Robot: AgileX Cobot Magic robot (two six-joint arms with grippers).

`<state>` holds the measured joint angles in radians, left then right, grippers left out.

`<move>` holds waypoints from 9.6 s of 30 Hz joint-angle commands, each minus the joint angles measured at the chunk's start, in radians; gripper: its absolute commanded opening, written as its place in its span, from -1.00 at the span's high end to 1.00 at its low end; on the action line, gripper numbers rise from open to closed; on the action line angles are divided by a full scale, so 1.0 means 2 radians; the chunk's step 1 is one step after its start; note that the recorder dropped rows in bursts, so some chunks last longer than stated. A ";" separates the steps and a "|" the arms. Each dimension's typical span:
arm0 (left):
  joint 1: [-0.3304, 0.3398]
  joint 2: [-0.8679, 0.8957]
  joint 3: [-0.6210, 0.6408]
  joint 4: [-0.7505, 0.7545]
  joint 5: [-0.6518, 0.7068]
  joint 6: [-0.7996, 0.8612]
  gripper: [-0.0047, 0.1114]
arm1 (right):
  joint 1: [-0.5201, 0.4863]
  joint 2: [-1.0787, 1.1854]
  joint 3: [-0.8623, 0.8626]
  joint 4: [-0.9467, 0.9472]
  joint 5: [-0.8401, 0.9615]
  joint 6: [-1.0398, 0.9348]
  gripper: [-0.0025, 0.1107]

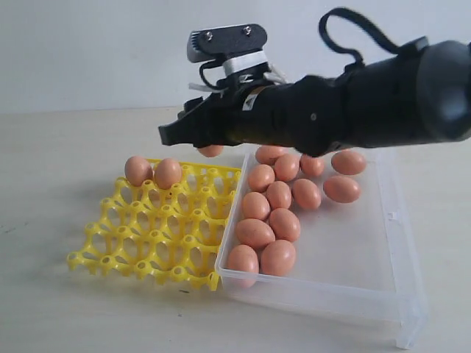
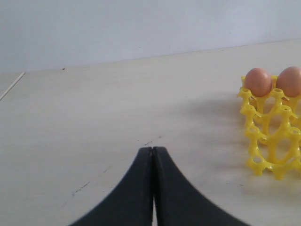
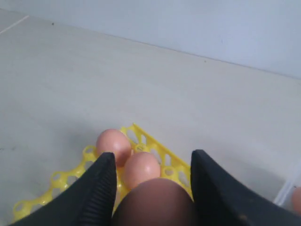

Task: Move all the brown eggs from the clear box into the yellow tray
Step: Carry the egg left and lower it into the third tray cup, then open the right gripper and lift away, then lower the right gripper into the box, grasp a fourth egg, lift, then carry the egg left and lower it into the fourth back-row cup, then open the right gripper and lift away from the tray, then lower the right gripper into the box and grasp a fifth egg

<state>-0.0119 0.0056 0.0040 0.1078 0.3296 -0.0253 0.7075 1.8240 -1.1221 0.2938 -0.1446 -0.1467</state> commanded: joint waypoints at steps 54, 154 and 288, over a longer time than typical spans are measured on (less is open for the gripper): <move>0.001 -0.003 -0.002 -0.003 -0.007 -0.002 0.92 | -0.015 0.210 -0.112 -0.057 -0.108 0.021 0.23; 0.001 -0.003 -0.002 -0.003 -0.007 -0.002 0.92 | -0.253 0.135 -0.076 0.009 0.376 0.082 0.17; 0.001 -0.003 -0.002 -0.003 -0.007 -0.002 0.92 | -0.208 -0.011 -0.066 -0.122 0.461 -0.031 0.18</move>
<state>-0.0119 0.0056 0.0040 0.1078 0.3296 -0.0253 0.2766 1.7826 -1.2460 0.0000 0.7453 -0.2324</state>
